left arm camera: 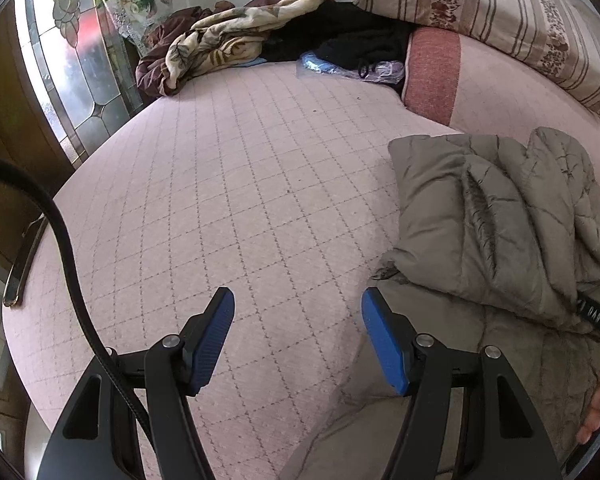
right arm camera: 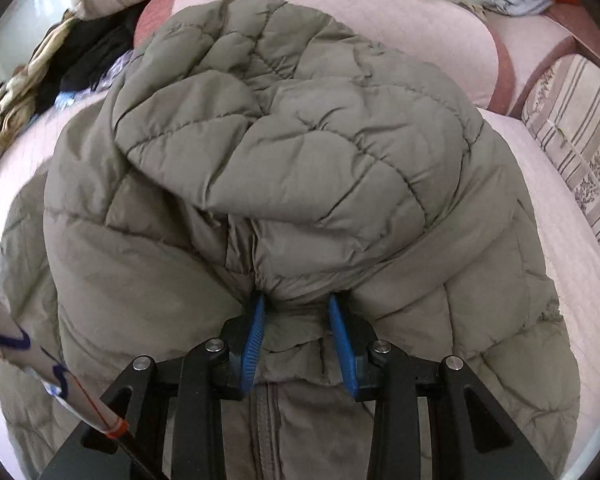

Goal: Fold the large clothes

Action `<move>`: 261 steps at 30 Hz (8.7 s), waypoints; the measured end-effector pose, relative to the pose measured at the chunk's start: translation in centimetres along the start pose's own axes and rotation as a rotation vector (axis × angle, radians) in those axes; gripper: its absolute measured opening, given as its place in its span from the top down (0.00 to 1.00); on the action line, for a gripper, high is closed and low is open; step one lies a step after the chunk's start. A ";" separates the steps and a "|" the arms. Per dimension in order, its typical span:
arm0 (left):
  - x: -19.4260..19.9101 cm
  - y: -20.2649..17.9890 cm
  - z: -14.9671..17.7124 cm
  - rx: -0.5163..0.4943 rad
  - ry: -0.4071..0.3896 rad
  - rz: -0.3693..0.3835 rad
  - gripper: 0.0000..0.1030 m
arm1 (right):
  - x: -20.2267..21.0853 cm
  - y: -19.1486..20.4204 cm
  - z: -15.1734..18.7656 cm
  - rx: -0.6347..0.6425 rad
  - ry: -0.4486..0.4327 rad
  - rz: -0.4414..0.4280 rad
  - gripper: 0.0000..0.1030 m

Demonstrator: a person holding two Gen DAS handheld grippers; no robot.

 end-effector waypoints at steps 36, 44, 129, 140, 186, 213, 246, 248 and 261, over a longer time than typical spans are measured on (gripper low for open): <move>1.4 -4.2 0.3 -0.068 -0.060 0.121 0.37 | -0.6 4.1 -6.4 0.128 -0.094 0.026 0.40; 1.6 -4.9 0.7 -0.078 -0.068 0.140 0.37 | 5.8 -1.6 -6.5 0.029 -0.262 0.031 0.38; 7.0 -18.1 1.0 -0.272 -0.109 0.140 0.33 | 12.7 -13.6 3.7 0.044 -0.366 0.105 0.15; 14.1 -14.3 7.7 -0.294 -0.174 0.168 0.33 | 18.6 -12.8 9.8 0.051 -0.412 0.146 0.14; 24.5 -7.7 17.4 -0.233 -0.216 0.156 0.33 | 26.8 -9.8 21.3 0.153 -0.384 0.237 0.14; 19.2 -5.5 17.8 -0.149 -0.090 0.153 0.33 | 23.8 -6.8 23.0 0.220 -0.302 0.234 0.14; 13.8 -2.0 16.7 -0.103 -0.024 0.062 0.32 | 18.0 -17.3 21.9 0.017 -0.124 0.323 0.14; 13.4 -1.3 16.6 -0.096 -0.020 0.045 0.33 | 17.1 -19.9 22.1 -0.048 -0.082 0.305 0.14; 9.2 2.8 15.2 -0.052 0.034 0.000 0.32 | 11.8 -29.0 23.8 -0.319 0.043 0.057 0.13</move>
Point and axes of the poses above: each gripper's, at about its wrist camera, not at the fingertips, and x roughly against the way its jaws point, y to its left, z to its underside, the point moved 2 cm from there along -x, roughly the way its jaws point, and after that the axes turned 1 degree about y, right-handed, at the moved point
